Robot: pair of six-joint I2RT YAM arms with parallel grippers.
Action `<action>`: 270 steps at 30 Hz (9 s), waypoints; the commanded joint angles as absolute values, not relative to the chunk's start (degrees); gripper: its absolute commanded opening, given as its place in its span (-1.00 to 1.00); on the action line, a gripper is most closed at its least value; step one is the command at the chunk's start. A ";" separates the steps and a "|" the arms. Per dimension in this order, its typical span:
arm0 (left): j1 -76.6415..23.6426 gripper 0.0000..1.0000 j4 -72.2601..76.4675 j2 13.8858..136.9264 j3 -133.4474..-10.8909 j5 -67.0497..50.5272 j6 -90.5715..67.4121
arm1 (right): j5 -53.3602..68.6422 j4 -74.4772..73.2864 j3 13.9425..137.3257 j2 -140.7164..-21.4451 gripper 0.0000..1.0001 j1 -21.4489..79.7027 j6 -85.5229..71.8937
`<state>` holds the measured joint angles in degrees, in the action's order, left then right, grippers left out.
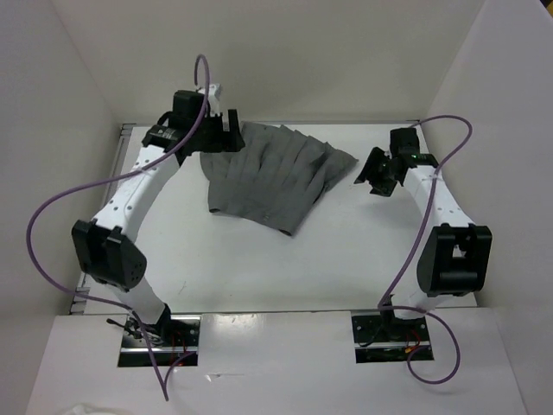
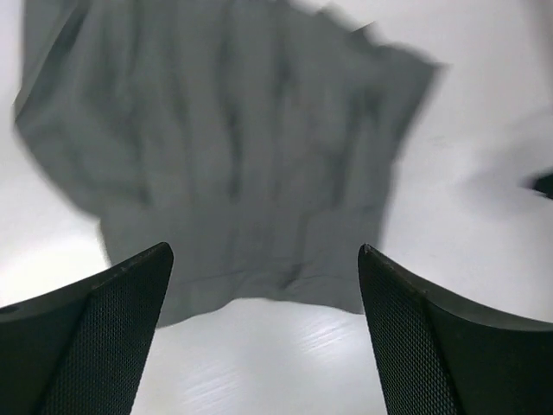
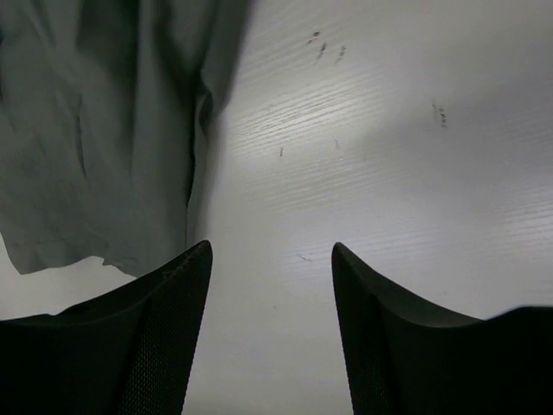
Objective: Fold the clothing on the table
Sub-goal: Move the skirt to the center of the board, then flatten the skirt out
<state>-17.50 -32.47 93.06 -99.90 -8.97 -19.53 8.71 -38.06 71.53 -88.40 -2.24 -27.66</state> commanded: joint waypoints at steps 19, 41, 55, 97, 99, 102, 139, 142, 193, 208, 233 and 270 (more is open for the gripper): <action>-16.79 0.79 -31.38 104.85 -79.29 3.69 -26.28 | 25.40 -36.22 79.89 -111.08 0.26 21.61 -27.60; -16.79 0.52 -27.77 102.13 -73.74 -3.16 -27.95 | -2.03 -49.57 92.10 -105.56 0.25 24.25 -29.27; -15.73 0.54 -28.30 101.60 -74.27 -1.32 -27.95 | 2.37 -49.57 104.33 -123.83 0.25 30.05 -29.97; 0.97 0.54 -17.41 96.94 -60.56 -10.98 -41.31 | -6.23 -60.28 89.94 -88.78 -1.00 19.71 -35.68; 0.26 0.54 -16.70 97.99 -61.17 -13.78 -40.78 | -10.25 -61.25 83.78 -87.54 -1.00 19.16 -35.68; -1.41 0.54 -13.89 100.10 -61.17 -19.23 -38.85 | -15.01 -63.27 77.88 -87.01 -1.00 17.94 -38.22; 5.45 0.48 -16.61 99.32 -59.60 -17.05 -40.17 | 15.29 -44.75 94.54 -90.89 -1.00 16.09 -32.52; 5.45 0.48 -16.61 99.32 -58.98 -17.67 -40.17 | 10.47 -47.80 75.37 -88.77 -1.00 14.60 -32.52; -10.90 0.24 -17.14 100.81 -57.22 -31.11 -41.66 | -18.96 -61.41 77.25 -93.79 -1.00 26.81 -38.21; -14.05 0.24 -17.75 101.34 -58.62 -34.54 -41.04 | -24.43 -68.64 78.21 -93.78 0.21 21.70 -40.08; -9.40 0.24 -20.21 98.88 -66.18 -32.78 -41.58 | 20.01 -40.71 97.72 -128.75 -0.46 28.13 -31.54; -3.34 -0.25 -7.92 99.93 -46.76 -32.43 -55.20 | 22.06 -34.10 98.17 -114.79 -0.26 18.73 -37.09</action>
<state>-3.31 -10.26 99.26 -47.83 -30.30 -54.30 23.16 -35.44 99.79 -117.40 20.16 -36.67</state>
